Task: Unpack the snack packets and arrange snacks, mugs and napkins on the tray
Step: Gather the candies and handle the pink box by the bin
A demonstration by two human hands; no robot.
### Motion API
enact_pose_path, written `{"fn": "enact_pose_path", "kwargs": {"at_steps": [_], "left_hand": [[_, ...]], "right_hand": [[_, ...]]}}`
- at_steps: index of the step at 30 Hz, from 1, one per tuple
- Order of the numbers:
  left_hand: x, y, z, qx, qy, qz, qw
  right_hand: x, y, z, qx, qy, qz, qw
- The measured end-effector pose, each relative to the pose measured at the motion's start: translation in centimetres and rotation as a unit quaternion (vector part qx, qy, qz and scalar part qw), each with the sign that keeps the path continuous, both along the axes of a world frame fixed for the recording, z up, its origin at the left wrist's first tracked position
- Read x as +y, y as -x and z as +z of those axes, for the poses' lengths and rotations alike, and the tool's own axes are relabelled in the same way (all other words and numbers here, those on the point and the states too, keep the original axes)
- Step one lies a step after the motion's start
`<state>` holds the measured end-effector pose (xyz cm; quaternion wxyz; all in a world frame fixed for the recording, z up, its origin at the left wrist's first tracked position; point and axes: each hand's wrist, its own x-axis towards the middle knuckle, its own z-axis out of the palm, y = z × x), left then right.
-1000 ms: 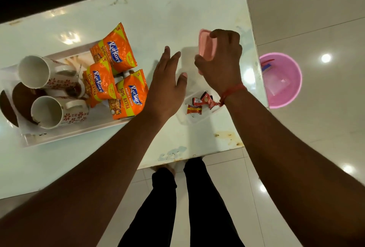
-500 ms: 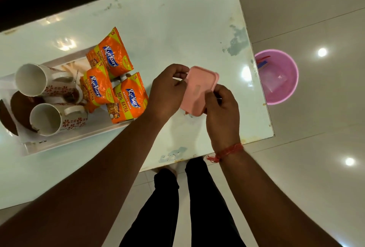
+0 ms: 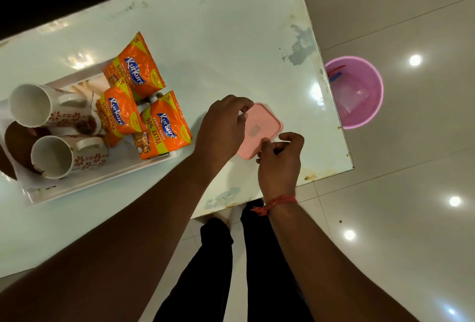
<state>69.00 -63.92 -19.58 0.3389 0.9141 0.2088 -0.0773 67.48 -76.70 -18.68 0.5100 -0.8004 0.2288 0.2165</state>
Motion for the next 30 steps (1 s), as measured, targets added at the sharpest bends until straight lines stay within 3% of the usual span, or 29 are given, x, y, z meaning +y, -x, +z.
{"fn": "enact_pose_path", "kwargs": {"at_steps": [10, 17, 25, 30], "left_hand": [[0.3, -0.6, -1.1, -0.020, -0.069, -0.117, 0.991], [0.7, 0.5, -2.7, -0.072, -0.133, -0.239, 0.959], [0.9, 0.5, -3.3, -0.093, -0.145, -0.254, 0.952], [0.5, 0.8, -2.2, -0.025, -0.072, -0.170, 0.983]], "right_hand": [[-0.7, 0.4, -1.2, -0.079, 0.049, 0.135, 0.987], [-0.7, 1.3, -1.5, -0.053, 0.121, 0.216, 0.967], [0.0, 1.4, -2.2, -0.038, 0.112, 0.219, 0.969], [-0.4, 0.6, -2.1, -0.037, 0.044, 0.171, 0.984]]}}
